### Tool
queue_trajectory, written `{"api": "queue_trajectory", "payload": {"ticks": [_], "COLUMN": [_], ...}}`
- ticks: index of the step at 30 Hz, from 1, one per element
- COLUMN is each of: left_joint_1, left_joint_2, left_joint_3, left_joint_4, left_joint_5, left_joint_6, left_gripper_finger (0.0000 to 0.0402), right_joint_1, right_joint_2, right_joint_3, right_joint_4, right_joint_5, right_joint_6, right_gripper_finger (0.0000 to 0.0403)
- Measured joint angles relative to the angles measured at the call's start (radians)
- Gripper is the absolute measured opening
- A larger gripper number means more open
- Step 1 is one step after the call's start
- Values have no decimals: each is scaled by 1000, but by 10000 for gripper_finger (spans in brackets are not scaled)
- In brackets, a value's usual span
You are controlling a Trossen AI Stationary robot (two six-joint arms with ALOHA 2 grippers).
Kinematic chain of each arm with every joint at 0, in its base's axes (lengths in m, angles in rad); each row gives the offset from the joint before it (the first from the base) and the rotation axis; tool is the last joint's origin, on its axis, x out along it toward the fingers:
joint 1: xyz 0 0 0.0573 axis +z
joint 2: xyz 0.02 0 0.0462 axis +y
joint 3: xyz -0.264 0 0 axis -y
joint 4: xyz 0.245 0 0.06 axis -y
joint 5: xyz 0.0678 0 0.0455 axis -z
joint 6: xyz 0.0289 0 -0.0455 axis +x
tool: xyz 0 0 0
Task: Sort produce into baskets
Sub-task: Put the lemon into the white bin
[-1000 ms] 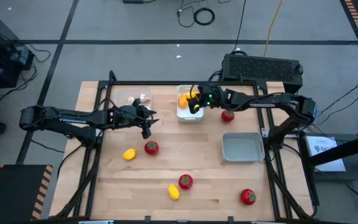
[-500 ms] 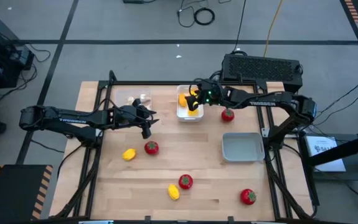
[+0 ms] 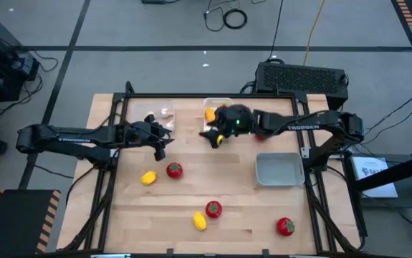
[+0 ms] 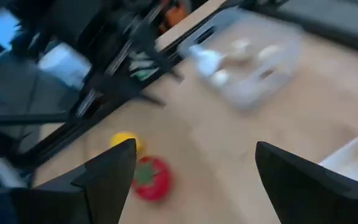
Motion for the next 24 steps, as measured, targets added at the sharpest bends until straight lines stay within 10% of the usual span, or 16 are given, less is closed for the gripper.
{"api": "queue_trajectory", "payload": {"ticks": [14,24], "left_joint_1": [-110,-193], "left_joint_2": [-226,-224], "left_joint_3": [0,0], "left_joint_4": [-89,-93], "left_joint_5": [175,140], "left_joint_6": [-129,-183], "left_gripper_finger": [180,180], "right_joint_1": [471,650], "right_joint_2": [65,395], "right_joint_3": [30,408], "right_joint_4": [-4,-192], "right_joint_5": [265,294], "right_joint_6": [367,337], "right_gripper_finger": [318,318]}}
